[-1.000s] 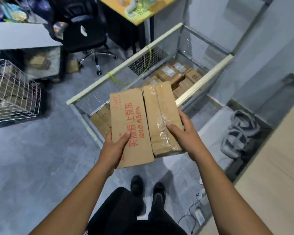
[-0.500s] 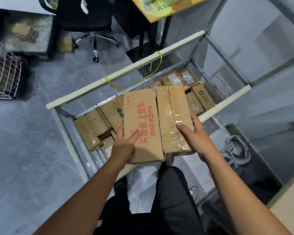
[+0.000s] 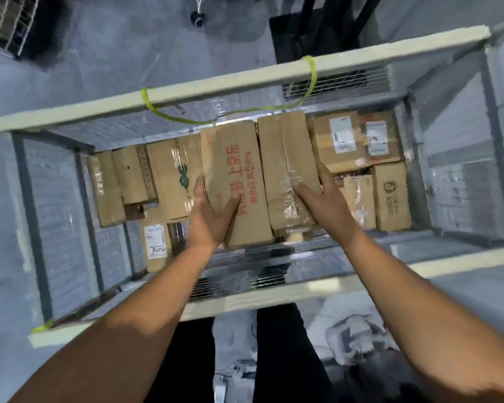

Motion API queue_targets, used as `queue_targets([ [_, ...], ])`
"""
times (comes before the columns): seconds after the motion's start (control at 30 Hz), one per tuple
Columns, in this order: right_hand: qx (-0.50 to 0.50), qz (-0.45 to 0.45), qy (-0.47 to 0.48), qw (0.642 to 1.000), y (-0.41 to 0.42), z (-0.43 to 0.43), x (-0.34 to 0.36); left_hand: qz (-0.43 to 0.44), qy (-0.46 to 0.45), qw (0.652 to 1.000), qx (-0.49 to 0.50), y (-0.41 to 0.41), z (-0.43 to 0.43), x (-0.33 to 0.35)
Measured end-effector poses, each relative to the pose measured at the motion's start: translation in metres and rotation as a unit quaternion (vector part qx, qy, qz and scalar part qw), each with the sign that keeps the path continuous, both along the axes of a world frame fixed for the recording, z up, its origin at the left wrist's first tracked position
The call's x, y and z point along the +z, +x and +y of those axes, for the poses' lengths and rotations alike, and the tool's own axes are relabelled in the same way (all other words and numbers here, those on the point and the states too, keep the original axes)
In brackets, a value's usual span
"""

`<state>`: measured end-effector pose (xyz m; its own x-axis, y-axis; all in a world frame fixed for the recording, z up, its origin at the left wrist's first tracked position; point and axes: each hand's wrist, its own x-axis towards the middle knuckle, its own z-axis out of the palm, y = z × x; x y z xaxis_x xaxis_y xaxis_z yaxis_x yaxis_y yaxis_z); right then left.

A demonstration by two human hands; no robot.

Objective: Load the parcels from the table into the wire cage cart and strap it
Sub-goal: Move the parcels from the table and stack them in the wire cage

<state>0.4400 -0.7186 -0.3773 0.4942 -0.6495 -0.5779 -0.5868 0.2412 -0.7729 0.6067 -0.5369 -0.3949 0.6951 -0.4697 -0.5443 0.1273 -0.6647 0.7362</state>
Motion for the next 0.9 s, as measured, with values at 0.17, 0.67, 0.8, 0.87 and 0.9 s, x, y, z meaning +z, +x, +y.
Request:
queue_targets([
  [0.17,0.015,-0.029,0.011,0.999,0.025,-0.025,-0.101,-0.062,0.087,0.994,-0.018,0.015,-0.022,-0.089],
  [0.67,0.103,0.064,0.021,0.992,0.060,-0.044,-0.283,-0.258,0.245,0.920,-0.163,0.044,-0.040,-0.248],
  [0.8,0.160,0.119,0.029,0.980,0.070,-0.051,-0.283,-0.233,0.268,0.915,-0.190,0.053,-0.043,-0.239],
  [0.87,0.174,0.139,0.014,0.975,0.072,-0.054,-0.269,-0.212,0.274,0.915,-0.206,0.056,-0.042,-0.223],
  [0.9,0.181,0.142,0.001,0.973,0.073,-0.054,-0.259,-0.205,0.272,0.916,-0.210,0.058,-0.041,-0.211],
])
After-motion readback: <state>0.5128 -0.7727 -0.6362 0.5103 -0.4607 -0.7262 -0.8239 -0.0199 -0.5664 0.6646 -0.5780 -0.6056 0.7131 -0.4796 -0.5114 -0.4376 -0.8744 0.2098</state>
